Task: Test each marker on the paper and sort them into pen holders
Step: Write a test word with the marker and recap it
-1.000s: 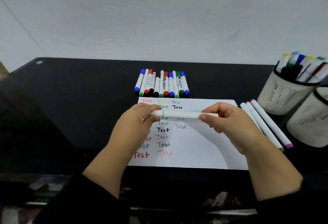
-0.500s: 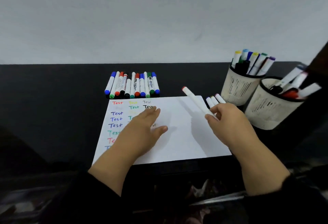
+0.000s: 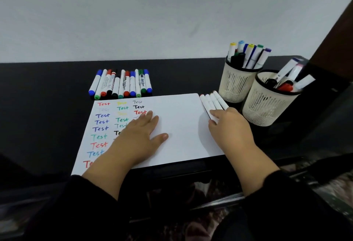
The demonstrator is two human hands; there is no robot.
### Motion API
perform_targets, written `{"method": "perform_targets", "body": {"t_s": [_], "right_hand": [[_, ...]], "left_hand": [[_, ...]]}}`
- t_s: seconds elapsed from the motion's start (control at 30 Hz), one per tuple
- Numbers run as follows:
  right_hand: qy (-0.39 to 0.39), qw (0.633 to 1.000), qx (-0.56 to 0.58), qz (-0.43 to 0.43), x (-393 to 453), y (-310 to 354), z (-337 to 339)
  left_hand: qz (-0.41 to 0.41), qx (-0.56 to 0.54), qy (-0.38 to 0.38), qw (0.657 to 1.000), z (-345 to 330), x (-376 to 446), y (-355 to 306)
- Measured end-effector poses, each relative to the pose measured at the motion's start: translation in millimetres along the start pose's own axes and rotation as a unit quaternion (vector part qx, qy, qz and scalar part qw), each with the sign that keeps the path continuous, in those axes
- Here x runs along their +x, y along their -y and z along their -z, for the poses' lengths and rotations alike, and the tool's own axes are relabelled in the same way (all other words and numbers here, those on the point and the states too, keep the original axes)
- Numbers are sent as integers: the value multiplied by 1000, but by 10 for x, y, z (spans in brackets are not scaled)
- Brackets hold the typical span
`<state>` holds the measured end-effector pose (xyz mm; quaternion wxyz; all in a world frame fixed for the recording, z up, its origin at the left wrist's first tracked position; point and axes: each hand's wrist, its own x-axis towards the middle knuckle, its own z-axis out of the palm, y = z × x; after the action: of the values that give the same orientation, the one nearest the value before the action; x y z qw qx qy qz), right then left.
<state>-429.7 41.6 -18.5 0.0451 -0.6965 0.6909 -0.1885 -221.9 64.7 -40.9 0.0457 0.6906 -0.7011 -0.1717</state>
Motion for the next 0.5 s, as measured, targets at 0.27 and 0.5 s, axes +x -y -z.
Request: {"method": "perform_targets", "body": {"t_s": [0.27, 0.5], "right_hand": [[16, 1000, -17, 18, 27, -10, 23], [20, 999, -24, 30, 56, -5, 40]], "left_hand": [[-2, 2, -5, 1000, -6, -12, 2], [8, -19, -10, 1000, 24, -33, -16]]}}
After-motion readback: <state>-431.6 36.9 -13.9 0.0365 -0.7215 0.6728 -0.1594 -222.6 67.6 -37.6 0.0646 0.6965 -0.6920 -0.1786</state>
